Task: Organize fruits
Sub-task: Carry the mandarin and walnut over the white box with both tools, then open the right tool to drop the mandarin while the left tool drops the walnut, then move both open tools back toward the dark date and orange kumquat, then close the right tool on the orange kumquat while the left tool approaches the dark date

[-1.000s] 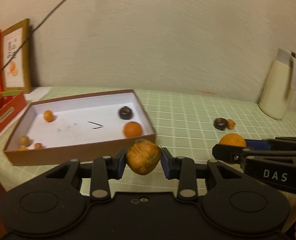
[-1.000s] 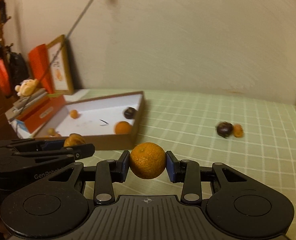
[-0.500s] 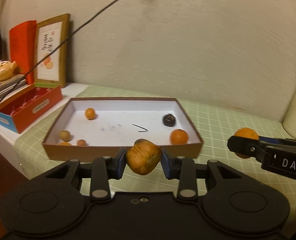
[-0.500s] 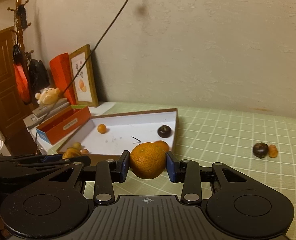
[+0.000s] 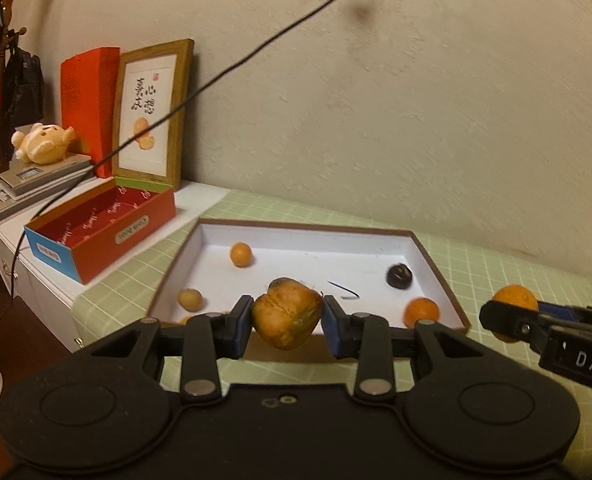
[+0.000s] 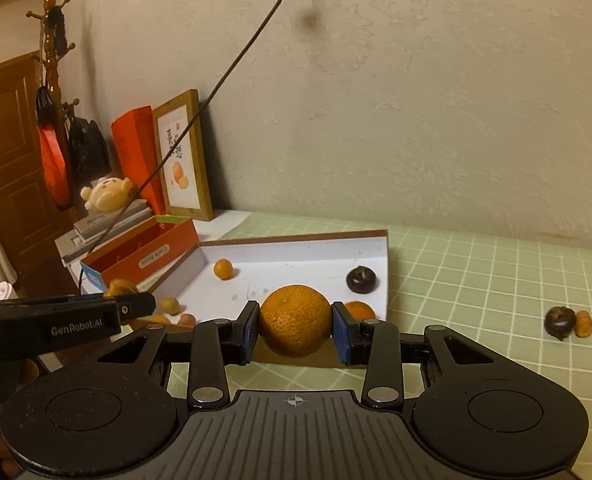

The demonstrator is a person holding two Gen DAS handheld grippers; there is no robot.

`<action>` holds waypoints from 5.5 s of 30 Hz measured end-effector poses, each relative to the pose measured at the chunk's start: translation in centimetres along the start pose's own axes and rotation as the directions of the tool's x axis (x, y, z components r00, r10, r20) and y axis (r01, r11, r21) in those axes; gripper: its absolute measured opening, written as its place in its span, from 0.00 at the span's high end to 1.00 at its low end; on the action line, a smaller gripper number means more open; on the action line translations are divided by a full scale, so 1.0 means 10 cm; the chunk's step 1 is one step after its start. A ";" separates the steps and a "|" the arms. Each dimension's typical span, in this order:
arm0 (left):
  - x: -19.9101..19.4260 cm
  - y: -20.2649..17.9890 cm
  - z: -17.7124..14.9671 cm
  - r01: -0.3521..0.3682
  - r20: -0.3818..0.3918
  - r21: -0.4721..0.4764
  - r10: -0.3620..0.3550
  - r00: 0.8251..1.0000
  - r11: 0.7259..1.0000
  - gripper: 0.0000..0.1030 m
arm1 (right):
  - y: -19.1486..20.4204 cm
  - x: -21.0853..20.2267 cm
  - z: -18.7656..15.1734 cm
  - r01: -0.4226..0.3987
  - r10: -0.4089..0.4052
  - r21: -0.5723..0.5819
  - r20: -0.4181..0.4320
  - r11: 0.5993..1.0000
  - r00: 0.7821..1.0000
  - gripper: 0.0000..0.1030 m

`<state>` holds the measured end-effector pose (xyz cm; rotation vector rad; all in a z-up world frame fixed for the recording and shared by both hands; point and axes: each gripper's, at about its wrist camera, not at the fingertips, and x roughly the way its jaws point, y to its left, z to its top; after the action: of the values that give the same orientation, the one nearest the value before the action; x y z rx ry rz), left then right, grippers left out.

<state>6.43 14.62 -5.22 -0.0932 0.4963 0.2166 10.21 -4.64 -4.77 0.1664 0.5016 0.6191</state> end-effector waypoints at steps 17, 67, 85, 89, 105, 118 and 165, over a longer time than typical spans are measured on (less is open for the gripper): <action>0.43 0.24 0.25 -0.055 -0.004 0.006 0.055 0.998 0.998 0.74 | 0.01 0.46 0.22 0.016 -0.016 0.002 -0.001 1.000 1.000 0.63; 0.89 0.17 0.44 -0.205 0.025 0.080 0.203 0.979 0.976 0.06 | -0.22 0.96 0.45 0.116 -0.117 0.020 0.089 0.993 0.989 0.00; 0.80 -0.21 0.42 -0.164 0.020 0.129 0.163 0.986 0.978 0.06 | -0.36 0.53 0.31 0.121 -0.120 -0.021 0.054 0.992 0.991 0.00; 0.78 -0.41 0.41 -0.125 0.024 0.144 0.123 0.992 0.982 0.06 | -0.50 0.39 0.30 0.152 -0.151 -0.013 0.065 0.988 0.986 0.00; 0.74 -1.39 0.27 0.051 0.050 0.257 -0.066 0.997 0.965 0.06 | -1.23 -0.19 0.22 0.280 -0.288 0.081 0.099 0.956 0.953 0.00; 0.85 -2.02 0.09 0.205 -0.012 0.317 -0.213 0.977 0.926 0.06 | -1.71 -0.48 0.02 0.413 -0.424 0.131 0.070 0.901 0.903 0.00; 1.47 -3.14 -0.51 0.418 -0.216 0.429 -0.358 0.908 0.801 0.30 | -2.51 -0.26 -0.17 0.466 -0.445 0.228 -0.139 0.855 0.885 0.70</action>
<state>23.80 -13.93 -15.64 0.2677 0.6310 -0.3229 20.47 -26.35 -12.59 0.2571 0.6742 0.0908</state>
